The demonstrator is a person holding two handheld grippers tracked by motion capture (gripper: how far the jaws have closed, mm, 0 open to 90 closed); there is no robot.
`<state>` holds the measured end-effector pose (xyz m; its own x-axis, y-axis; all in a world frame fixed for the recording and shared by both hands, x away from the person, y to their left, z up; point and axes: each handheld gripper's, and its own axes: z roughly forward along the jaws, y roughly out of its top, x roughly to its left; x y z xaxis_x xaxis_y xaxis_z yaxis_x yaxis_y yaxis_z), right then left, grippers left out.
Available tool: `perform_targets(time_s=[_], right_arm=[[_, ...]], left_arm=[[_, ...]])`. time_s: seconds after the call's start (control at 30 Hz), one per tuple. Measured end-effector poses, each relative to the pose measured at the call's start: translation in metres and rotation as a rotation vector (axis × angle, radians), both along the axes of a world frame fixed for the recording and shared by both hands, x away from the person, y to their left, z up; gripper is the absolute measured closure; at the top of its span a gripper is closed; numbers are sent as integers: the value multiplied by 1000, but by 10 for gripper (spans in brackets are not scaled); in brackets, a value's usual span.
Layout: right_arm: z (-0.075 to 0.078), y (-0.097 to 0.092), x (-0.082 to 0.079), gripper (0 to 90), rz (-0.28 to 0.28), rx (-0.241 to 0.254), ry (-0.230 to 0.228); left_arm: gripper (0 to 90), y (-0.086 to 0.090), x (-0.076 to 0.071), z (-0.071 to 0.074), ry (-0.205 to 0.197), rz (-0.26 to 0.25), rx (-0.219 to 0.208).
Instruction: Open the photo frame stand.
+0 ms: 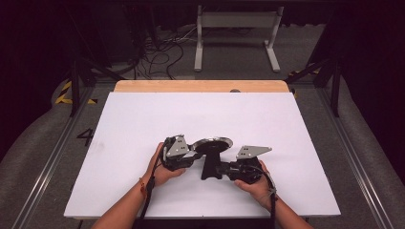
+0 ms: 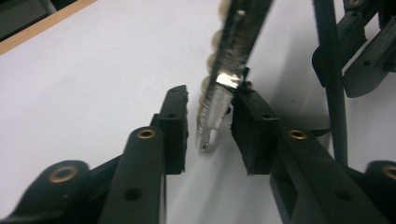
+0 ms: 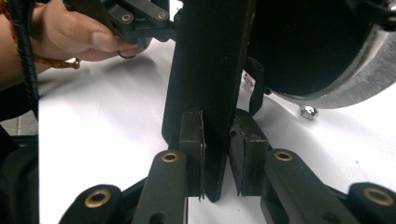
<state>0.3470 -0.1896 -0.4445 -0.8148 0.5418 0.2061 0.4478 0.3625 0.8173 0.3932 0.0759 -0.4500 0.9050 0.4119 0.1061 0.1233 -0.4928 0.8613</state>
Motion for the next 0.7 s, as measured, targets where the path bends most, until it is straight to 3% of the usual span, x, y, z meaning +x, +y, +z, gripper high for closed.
perform_targets(time_s=[0.23, 0.6, 0.7], right_arm=[[1, 1, -2, 773, 0, -12, -12], [1, 0, 0, 786, -13, -18, -17], [1, 1, 2, 785, -24, -24, -24]], left_arm=[[682, -6, 5, -6, 0, -17, 63], [701, -10, 10, -7, -48, 22, 91], [691, -12, 18, -8, -39, 52, 88]])
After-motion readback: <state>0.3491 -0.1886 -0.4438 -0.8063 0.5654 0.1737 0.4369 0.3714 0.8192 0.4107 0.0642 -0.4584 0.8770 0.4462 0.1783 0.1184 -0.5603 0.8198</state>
